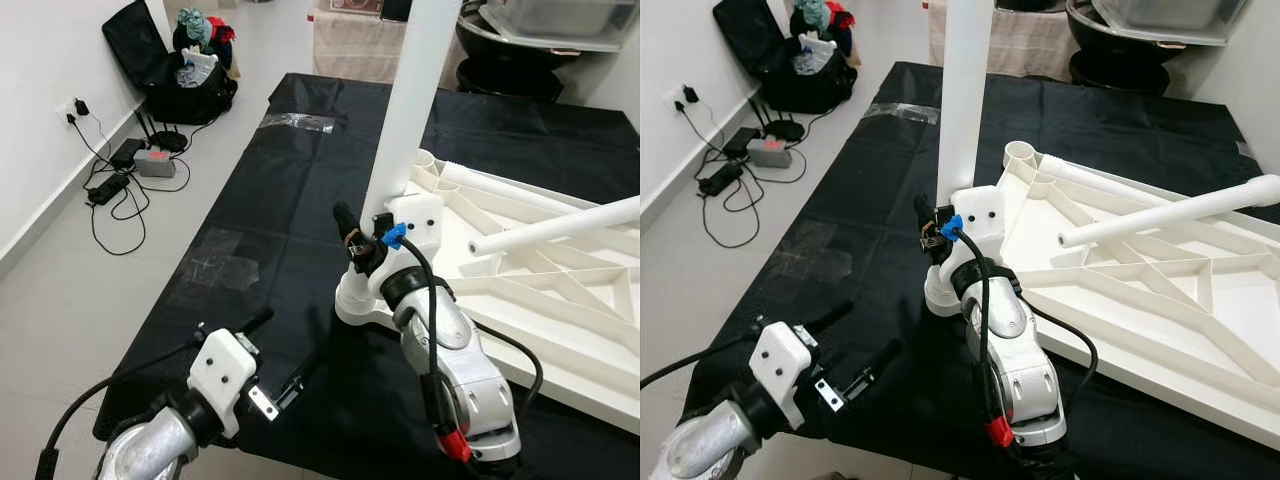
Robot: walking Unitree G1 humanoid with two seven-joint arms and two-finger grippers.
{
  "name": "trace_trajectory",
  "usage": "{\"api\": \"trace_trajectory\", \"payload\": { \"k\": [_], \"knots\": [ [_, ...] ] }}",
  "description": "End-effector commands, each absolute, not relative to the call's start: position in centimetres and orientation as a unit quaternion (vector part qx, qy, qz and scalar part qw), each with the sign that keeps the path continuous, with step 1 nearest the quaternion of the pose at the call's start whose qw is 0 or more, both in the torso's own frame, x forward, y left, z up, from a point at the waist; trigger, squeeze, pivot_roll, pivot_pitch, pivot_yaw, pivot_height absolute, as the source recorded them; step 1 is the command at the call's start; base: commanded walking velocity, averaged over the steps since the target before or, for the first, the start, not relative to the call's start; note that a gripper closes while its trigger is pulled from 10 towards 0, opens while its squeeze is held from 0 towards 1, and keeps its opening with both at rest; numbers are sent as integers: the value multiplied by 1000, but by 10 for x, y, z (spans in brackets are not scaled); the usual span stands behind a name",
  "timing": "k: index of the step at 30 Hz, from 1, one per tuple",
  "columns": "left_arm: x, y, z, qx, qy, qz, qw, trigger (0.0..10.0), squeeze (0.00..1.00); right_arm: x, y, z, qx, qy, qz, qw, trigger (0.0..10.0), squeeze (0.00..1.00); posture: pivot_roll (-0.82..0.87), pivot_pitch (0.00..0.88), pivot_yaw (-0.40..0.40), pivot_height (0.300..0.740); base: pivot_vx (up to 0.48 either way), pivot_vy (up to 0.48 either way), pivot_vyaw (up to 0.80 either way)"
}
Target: Building children table
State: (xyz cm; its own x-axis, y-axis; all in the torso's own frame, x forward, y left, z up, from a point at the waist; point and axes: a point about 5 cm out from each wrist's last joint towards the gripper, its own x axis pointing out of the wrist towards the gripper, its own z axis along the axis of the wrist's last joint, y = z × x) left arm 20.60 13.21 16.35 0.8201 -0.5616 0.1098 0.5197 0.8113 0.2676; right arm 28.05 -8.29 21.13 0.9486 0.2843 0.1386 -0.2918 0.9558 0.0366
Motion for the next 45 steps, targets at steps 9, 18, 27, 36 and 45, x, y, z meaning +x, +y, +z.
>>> {"api": "trace_trajectory", "payload": {
  "k": [9,18,27,36,45],
  "knots": [
    [250,148,266,60,-232,-272,932,10000,0,283,-80,191,43,-20,153,987,10000,0,7,132,-23,740,0,0,0],
    [245,124,349,8,-311,-471,825,10000,0,285,-75,193,47,-25,157,986,10000,0,11,128,-19,740,0,0,0],
    [277,97,398,26,-295,-539,789,10000,0,287,-70,196,52,-32,162,985,10000,0,11,116,-14,740,0,0,0],
    [320,80,419,0,-268,-506,820,10000,0,288,-68,198,54,-38,165,984,10000,0,7,114,-8,740,0,0,0],
    [330,67,425,-31,-241,-520,819,0,0,288,-67,200,55,-42,165,984,10000,0,-1,111,-1,740,0,0,0]
  ]
}}
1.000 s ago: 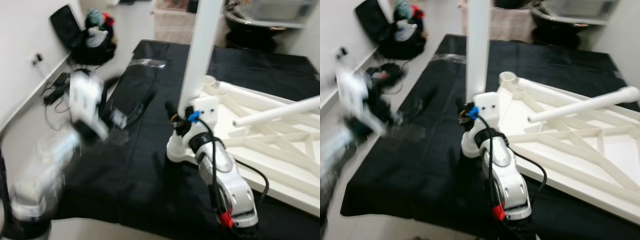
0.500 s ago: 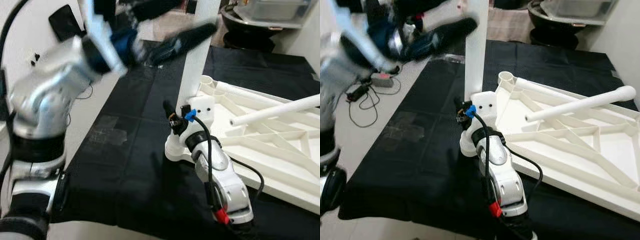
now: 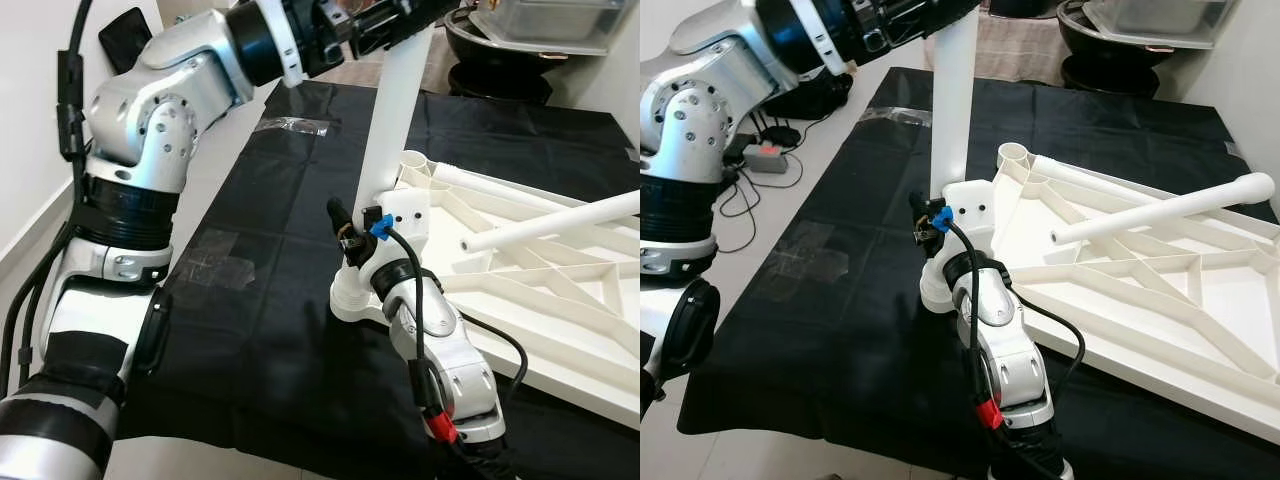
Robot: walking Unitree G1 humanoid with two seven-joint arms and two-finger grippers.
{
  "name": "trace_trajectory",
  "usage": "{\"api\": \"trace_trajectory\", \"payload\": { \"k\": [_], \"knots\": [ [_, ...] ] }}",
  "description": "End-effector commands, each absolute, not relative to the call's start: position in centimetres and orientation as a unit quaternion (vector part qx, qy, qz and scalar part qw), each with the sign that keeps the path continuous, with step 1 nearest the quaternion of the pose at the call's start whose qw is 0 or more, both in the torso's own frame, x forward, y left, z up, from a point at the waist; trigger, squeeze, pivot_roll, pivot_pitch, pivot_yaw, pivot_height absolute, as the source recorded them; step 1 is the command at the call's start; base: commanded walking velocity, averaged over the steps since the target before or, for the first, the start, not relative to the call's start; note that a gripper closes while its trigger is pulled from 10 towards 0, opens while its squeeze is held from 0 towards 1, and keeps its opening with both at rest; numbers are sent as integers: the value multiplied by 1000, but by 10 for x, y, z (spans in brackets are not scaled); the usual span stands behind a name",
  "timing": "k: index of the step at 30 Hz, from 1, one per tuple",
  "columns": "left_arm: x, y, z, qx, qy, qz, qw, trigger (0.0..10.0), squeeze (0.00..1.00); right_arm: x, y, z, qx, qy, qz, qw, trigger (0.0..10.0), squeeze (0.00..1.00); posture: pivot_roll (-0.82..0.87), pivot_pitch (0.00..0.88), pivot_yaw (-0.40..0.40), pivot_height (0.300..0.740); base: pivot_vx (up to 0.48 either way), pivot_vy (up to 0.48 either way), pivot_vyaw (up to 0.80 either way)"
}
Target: Building children table
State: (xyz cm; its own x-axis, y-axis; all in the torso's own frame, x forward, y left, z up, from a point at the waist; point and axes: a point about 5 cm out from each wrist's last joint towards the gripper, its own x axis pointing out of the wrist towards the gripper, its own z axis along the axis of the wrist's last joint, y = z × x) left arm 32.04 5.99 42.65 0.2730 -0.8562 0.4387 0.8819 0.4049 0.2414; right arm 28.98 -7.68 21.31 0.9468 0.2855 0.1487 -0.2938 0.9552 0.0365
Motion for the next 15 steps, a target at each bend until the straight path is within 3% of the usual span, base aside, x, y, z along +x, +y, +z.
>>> {"api": "trace_trajectory", "payload": {
  "k": [1,14,15],
  "knots": [
    [330,67,425,-31,-241,-520,819,0,0,288,-67,200,55,-42,165,984,10000,0,-1,111,-1,740,0,0,0],
    [331,62,424,-27,-210,-553,806,0,0,290,-71,204,54,-49,170,983,10000,0,0,120,4,740,0,0,0],
    [331,61,423,-26,-208,-554,805,0,0,291,-69,207,60,-58,201,976,10000,1000,0,120,4,740,0,0,0]
  ]
}}
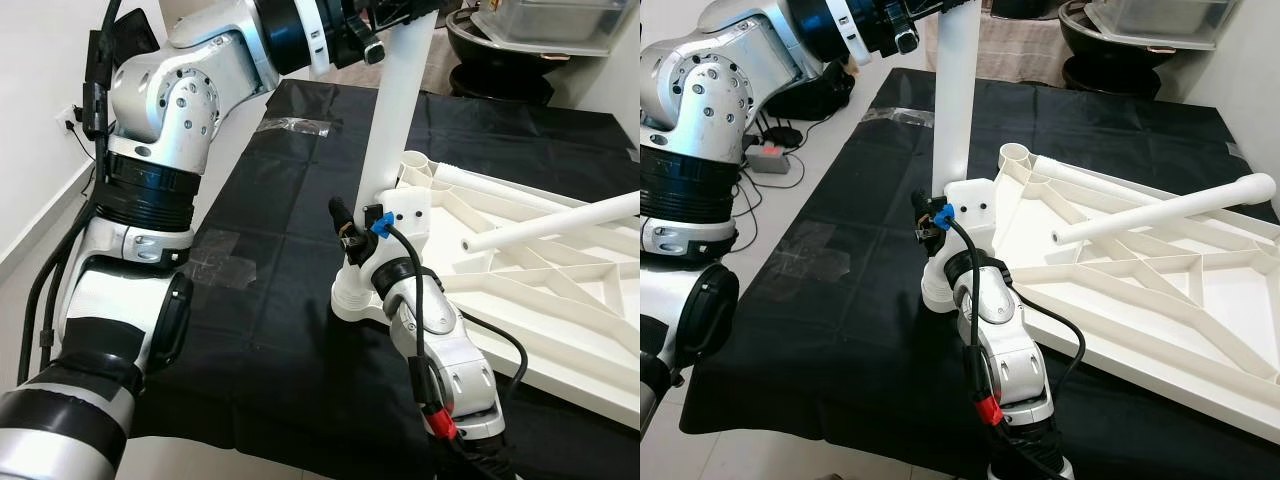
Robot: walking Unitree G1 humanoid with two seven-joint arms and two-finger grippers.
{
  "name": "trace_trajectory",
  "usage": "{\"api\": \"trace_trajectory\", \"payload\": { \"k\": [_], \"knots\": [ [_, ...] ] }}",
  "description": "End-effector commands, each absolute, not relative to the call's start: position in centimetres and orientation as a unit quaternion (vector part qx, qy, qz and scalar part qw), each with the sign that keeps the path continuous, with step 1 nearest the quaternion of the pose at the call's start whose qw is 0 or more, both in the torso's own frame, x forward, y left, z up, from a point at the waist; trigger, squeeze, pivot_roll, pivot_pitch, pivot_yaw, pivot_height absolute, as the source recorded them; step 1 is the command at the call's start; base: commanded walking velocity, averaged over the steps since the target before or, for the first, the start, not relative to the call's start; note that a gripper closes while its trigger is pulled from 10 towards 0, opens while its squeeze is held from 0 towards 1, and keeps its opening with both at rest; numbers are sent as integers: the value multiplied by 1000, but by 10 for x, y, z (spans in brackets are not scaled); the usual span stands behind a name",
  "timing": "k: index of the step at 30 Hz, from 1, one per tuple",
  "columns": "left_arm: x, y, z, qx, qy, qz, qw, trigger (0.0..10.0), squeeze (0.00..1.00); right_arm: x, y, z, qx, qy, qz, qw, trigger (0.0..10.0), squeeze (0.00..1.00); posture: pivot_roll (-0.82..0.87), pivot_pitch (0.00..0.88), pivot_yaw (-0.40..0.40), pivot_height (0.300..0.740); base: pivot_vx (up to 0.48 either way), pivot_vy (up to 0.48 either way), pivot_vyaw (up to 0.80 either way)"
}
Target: Building children table
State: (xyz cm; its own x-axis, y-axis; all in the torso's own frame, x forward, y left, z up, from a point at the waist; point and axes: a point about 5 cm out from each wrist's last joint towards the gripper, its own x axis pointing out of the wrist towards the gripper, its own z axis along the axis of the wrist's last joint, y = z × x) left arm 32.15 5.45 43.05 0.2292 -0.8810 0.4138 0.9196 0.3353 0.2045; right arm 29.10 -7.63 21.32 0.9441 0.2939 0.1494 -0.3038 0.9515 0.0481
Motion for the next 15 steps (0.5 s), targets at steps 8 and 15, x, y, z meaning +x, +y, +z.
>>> {"api": "trace_trajectory", "payload": {
  "k": [8,15],
  "knots": [
    [331,58,421,-25,-200,-564,801,0,0,306,-90,242,25,-131,341,931,10000,1000,6,124,11,740,0,0,0],
    [330,56,419,-25,-193,-571,798,0,0,322,-129,271,-71,-137,444,883,10000,1000,15,128,13,740,0,0,0]
  ]
}}
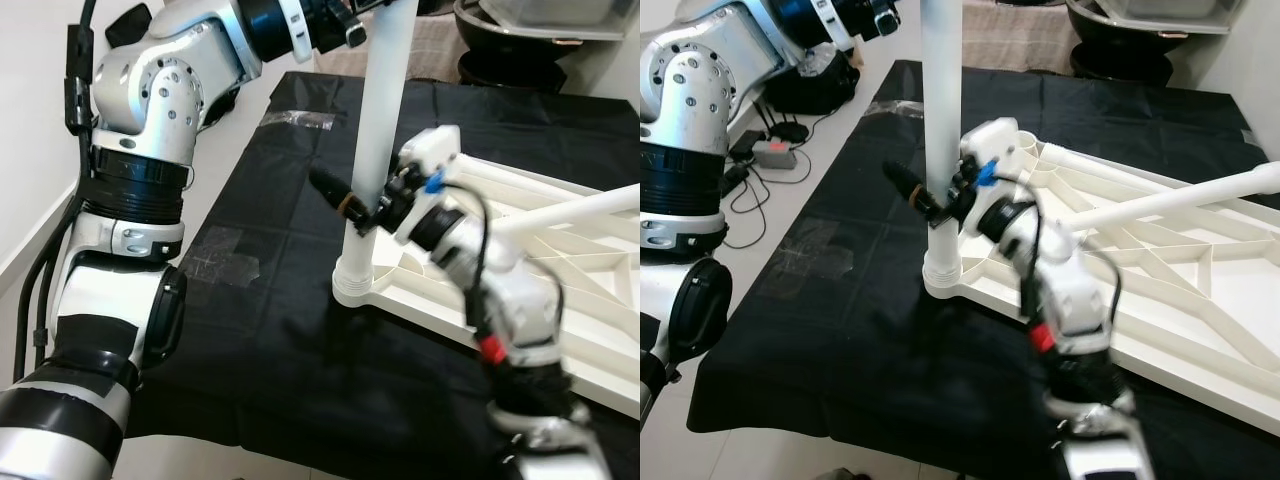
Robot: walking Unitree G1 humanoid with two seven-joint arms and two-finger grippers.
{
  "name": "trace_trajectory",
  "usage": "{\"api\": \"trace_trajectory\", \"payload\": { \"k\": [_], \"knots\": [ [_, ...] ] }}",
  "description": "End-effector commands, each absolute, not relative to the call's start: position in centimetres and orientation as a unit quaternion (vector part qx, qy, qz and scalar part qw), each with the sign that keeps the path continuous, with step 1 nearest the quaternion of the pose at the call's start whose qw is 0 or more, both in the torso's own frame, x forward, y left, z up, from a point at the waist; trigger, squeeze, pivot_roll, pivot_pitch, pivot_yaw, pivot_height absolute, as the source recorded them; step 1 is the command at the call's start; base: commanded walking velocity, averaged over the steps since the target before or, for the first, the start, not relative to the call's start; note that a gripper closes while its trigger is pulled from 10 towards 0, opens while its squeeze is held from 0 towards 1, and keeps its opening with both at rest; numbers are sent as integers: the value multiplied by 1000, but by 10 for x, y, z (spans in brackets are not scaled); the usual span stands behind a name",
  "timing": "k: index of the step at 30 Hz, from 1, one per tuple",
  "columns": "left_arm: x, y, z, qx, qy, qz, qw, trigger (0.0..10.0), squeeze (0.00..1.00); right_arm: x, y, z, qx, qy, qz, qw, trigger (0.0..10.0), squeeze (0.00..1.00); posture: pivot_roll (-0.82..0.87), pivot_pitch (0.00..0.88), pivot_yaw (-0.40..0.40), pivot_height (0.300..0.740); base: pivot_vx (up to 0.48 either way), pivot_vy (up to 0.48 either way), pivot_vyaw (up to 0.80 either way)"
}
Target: Building children table
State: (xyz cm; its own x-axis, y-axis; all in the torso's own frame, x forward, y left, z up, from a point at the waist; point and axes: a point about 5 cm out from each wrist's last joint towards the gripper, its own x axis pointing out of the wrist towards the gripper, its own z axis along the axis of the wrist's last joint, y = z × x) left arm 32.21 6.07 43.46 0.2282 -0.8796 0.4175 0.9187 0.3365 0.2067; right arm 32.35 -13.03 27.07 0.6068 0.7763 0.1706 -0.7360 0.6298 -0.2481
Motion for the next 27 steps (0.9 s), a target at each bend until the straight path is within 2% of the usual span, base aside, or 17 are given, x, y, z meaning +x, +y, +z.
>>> {"api": "trace_trajectory", "payload": {
  "k": [1,2,3,4,5,6,8,9,10,12,14,15,16,27],
  "knots": [
    [330,56,419,-25,-193,-571,798,0,0,322,-129,271,-71,-137,444,883,10000,1000,15,128,13,740,0,0,0],
    [330,55,419,-24,-192,-573,797,0,0,324,-132,276,-93,-135,469,868,10000,1000,15,129,15,740,0,0,0],
    [330,55,419,-24,-192,-573,797,0,0,324,-132,276,-93,-135,469,868,10000,1000,15,129,15,740,0,0,0],
    [330,54,418,-25,-190,-575,795,0,0,324,-131,280,-104,-124,508,846,10000,576,14,130,16,740,0,0,0],
    [330,53,418,-26,-190,-577,794,0,0,323,-130,283,-110,-117,535,830,10000,0,14,130,16,740,0,0,0],
    [329,52,417,-26,-189,-579,793,0,0,321,-128,283,-110,-106,569,808,10000,0,13,131,18,740,0,0,0],
    [329,52,417,-26,-189,-579,793,0,0,321,-128,283,-110,-106,569,808,10000,0,13,131,18,740,0,0,0],
    [329,52,417,-27,-189,-580,792,0,0,319,-127,284,-106,-98,597,789,10000,0,13,131,18,740,0,0,0],
    [329,52,417,-27,-189,-580,792,0,0,319,-127,284,-106,-98,597,789,10000,0,13,131,18,740,0,0,0],
    [329,51,417,-28,-188,-581,791,0,0,319,-126,288,-90,-94,638,759,10000,0,13,132,19,740,0,0,0],
    [329,51,417,-28,-188,-581,791,0,0,319,-126,288,-90,-94,638,759,10000,0,13,132,19,740,0,0,0],
    [329,50,417,-28,-187,-582,791,0,0,320,-127,291,-81,-96,649,750,4118,0,13,132,19,740,0,0,0],
    [330,50,416,-29,-187,-583,790,0,0,324,-127,292,-71,-94,655,747,0,0,13,132,17,740,0,0,0],
    [330,48,415,-30,-187,-584,789,0,0,331,-130,290,-69,-73,671,734,0,0,10,131,15,740,0,0,0]
  ]
}}
